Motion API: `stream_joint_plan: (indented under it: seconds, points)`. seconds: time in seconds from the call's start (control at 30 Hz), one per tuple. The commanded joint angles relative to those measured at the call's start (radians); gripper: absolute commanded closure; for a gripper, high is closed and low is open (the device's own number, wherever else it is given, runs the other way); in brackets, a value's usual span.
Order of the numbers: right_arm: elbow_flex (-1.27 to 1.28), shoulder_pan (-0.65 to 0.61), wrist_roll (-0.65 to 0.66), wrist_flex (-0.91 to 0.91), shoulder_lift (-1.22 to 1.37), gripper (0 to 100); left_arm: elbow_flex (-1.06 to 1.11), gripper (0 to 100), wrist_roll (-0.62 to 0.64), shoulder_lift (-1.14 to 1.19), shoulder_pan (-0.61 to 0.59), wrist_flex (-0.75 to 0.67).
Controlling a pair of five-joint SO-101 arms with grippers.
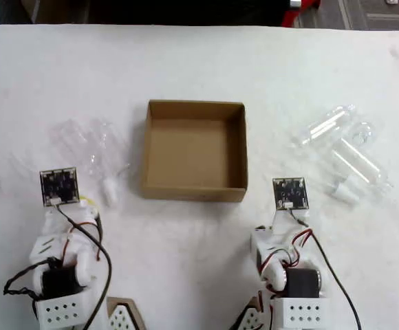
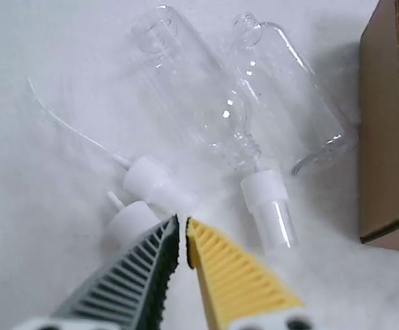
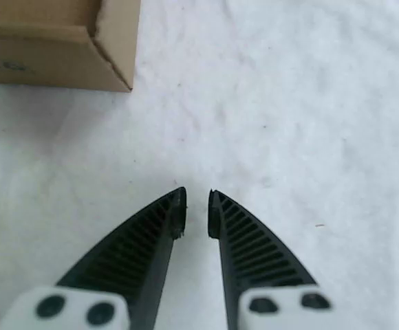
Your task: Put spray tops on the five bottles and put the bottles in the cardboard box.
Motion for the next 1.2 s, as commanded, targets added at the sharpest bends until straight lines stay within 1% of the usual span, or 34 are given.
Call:
stream_joint_plan:
  seconds: [0.0, 0.13, 0.2, 0.27, 0.33, 0.37, 0.47, 0.6, 0.67, 0.8, 0.83, 0.87, 0.93, 1.0, 1.03, 1.1, 1.17]
  points:
    - [0.009, -0.001, 0.009, 0.007, -0.004, 95.7, -0.005, 97, 0.006, -0.008, 0.021, 0.015]
    - [0.009, -0.002, 0.009, 0.007, -0.004, 95.7, -0.005, 97, -0.002, -0.008, 0.022, 0.009]
    - [0.009, -0.002, 0.009, 0.007, -0.004, 95.7, -0.011, 97, -0.064, -0.008, 0.022, -0.021]
    - [0.009, -0.002, 0.009, 0.007, -0.004, 95.7, -0.011, 98, -0.147, -0.008, 0.019, -0.103]
    - [0.009, -0.002, 0.009, 0.007, -0.004, 95.7, -0.026, 98, -0.201, -0.008, 0.001, -0.163]
    - [0.009, -0.002, 0.009, 0.007, -0.004, 95.5, -0.052, 98, -0.23, -0.008, -0.016, -0.17]
    - [0.009, -0.002, 0.009, 0.002, -0.004, 95.3, -0.198, 98, -0.318, -0.008, -0.087, -0.121]
    - [0.009, 0.004, 0.002, -0.136, -0.004, 95.3, -0.384, 97, -0.365, -0.008, -0.091, -0.021]
    - [0.009, 0.004, 0.002, -0.159, -0.004, 95.3, -0.44, 97, -0.385, -0.008, -0.091, 0.009]
    - [0.009, 0.004, 0.002, -0.157, -0.004, 95.3, -0.537, 98, -0.545, -0.008, -0.091, 0.005]
    - [0.009, 0.004, 0.002, -0.157, -0.004, 95.3, -0.569, 98, -0.555, -0.008, -0.09, -0.005]
    - [0.009, 0.004, 0.002, -0.156, -0.004, 95.3, -0.608, 98, -0.528, -0.008, -0.084, -0.014]
    - [0.009, 0.004, 0.002, -0.156, -0.004, 95.3, -0.698, 98, -0.425, -0.007, -0.061, -0.026]
    - [0.009, 0.004, 0.002, -0.156, -0.002, 95.3, -0.789, 97, -0.35, -0.007, -0.028, -0.026]
    - [0.009, 0.002, 0.002, -0.156, 0.002, 95.3, -0.829, 97, -0.338, -0.005, 0.005, -0.028]
    - [0.009, -0.002, 0.005, -0.156, 0.002, 95.3, -0.899, 97, -0.354, 0.028, 0.09, -0.021]
    - [0.009, -0.004, 0.008, -0.156, 0.002, 95.3, -0.971, 97, -0.374, 0.127, 0.156, 0.005]
